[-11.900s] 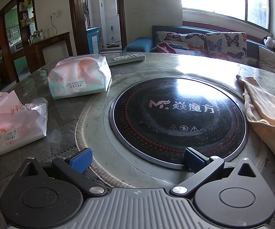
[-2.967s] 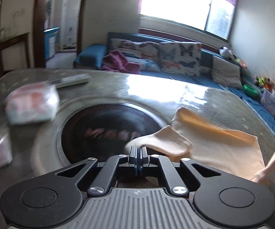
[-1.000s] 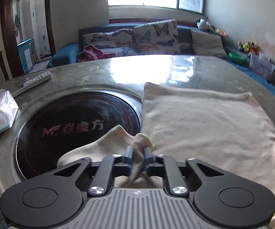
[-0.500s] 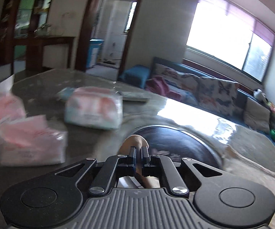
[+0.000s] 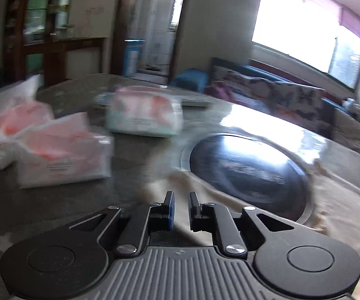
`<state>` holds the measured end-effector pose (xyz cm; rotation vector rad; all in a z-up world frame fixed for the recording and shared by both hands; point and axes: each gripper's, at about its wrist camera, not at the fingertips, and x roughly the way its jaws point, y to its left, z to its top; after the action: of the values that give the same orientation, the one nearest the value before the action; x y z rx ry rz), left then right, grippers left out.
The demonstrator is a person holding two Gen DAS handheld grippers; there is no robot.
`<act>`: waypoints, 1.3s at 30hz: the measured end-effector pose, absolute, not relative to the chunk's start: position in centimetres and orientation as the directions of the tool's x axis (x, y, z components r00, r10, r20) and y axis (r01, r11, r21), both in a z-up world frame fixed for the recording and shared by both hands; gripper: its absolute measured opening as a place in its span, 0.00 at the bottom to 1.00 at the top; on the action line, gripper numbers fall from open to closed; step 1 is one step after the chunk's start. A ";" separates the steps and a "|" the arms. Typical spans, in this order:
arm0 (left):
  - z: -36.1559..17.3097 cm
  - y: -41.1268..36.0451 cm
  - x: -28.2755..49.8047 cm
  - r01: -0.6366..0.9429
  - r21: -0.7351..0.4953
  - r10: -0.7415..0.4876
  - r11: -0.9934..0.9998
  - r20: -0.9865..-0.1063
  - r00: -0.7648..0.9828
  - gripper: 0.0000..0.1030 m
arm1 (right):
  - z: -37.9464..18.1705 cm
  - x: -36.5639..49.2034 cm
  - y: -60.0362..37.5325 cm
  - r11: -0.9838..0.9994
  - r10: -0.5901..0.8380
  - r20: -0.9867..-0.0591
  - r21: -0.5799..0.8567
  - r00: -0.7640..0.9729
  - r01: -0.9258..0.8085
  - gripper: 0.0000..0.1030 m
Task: Fold clothes
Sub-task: 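Lift and spread the sweatshirt flat with the left gripper, then open it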
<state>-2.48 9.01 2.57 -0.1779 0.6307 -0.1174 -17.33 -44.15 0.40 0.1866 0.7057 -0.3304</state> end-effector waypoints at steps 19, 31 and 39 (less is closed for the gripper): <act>1.3 0.1 -2.9 0.353 -0.032 -0.301 0.935 -0.594 0.746 0.13 | 0.2 -17.7 -44.4 0.938 -0.216 -0.657 0.066 0.722 0.340 0.81; 2.7 -3.0 -8.6 0.623 -0.158 -0.573 0.766 -0.606 0.552 0.13 | 3.8 -18.1 -38.6 0.996 0.049 -0.648 0.092 0.760 0.014 0.76; 0.6 -4.4 -10.5 0.668 -0.220 -0.607 0.711 -0.672 0.424 0.24 | 4.0 -17.9 -30.9 0.916 0.388 -0.667 0.199 0.636 -0.349 0.61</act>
<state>-10.49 -4.44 0.56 0.0843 0.8039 -0.7982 -17.90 -30.90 3.98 0.0535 0.7742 0.4208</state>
